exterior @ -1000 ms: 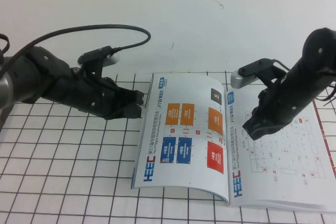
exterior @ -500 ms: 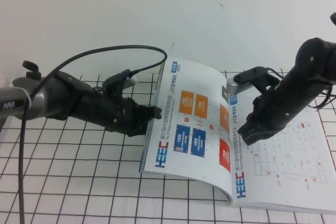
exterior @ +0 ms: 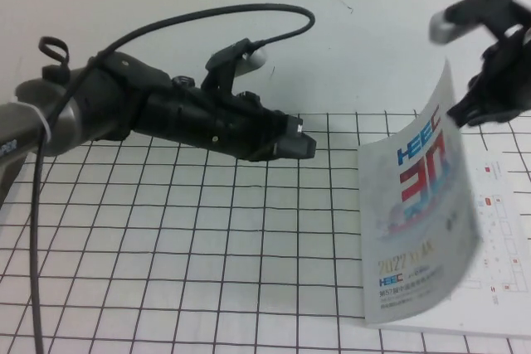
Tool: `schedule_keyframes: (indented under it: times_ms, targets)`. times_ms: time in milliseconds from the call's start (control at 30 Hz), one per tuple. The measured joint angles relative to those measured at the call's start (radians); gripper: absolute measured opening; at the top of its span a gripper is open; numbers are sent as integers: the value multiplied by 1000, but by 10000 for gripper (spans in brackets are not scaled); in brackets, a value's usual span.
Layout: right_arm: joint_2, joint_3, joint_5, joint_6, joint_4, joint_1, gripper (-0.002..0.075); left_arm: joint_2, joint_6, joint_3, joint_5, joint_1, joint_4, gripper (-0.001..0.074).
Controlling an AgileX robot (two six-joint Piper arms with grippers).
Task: Close book
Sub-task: 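Close the open booklet and leave it lying on the table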
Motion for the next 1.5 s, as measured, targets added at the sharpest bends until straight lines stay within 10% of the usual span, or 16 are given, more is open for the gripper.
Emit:
schedule_keyframes:
  times_ms: [567, 967, 1500]
  targets:
    - [-793, 318, -8, -6, -52, -11, -3, -691, -171, 61, 100, 0, 423, -4]
    - [-1428, 806, -92, -29, -41, -11, -3, -1545, -496, 631, -101, 0, 657, -4]
    - [-1488, 1036, -216, -51, -17, -11, -3, -1862, -657, 916, -184, 0, 915, -4]
